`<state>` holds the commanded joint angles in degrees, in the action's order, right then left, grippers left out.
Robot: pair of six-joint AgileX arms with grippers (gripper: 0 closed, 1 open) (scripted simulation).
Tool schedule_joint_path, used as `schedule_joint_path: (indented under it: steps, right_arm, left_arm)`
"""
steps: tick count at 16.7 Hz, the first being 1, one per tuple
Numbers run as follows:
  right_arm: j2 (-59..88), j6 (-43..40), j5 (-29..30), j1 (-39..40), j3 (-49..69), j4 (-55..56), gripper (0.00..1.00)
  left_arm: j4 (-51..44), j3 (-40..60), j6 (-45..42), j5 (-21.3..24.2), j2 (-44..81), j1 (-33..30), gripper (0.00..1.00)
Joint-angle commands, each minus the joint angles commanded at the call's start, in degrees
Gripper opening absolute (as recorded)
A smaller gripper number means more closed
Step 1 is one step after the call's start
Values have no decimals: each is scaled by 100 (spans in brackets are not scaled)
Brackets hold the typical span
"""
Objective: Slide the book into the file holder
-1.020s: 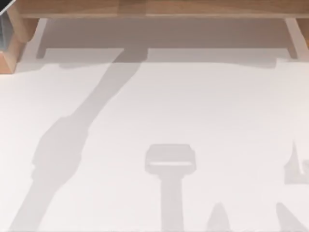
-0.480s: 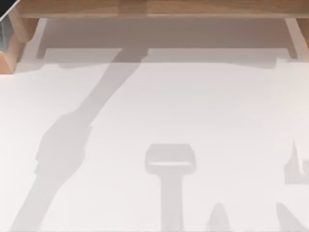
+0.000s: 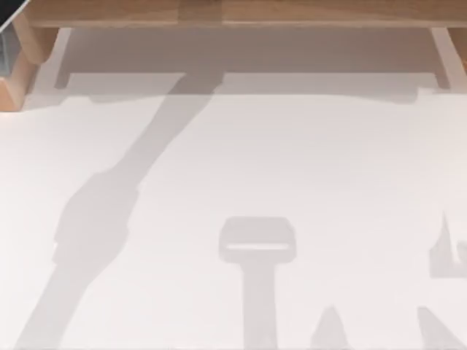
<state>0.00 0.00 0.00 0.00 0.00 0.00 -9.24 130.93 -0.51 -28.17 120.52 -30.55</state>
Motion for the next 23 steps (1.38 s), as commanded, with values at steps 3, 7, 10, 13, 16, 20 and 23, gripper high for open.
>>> schedule_joint_path:
  steps: [3, 7, 10, 13, 16, 20, 23]
  right_arm:
    - [0, 0, 0, 0, 0, 0, 100]
    - [0, 0, 0, 0, 0, 0, 100]
    - [0, 0, 0, 0, 0, 0, 100]
    - [0, 0, 0, 0, 0, 0, 100]
    - [0, 0, 0, 0, 0, 0, 100]
    - [0, 0, 0, 0, 0, 0, 100]
    - [0, 0, 0, 0, 0, 0, 100]
  left_arm:
    - [0, 0, 0, 0, 0, 0, 10]
    - [0, 0, 0, 0, 0, 0, 0]
    - [0, 0, 0, 0, 0, 0, 0]
    - [0, 3, -8, -2, -3, -18, 0]
    - [-132, 210, -13, -2, 69, -22, 0]
    - [-491, 748, -9, -2, 250, -24, 0]
    - [-560, 847, -5, -3, 283, -22, 0]
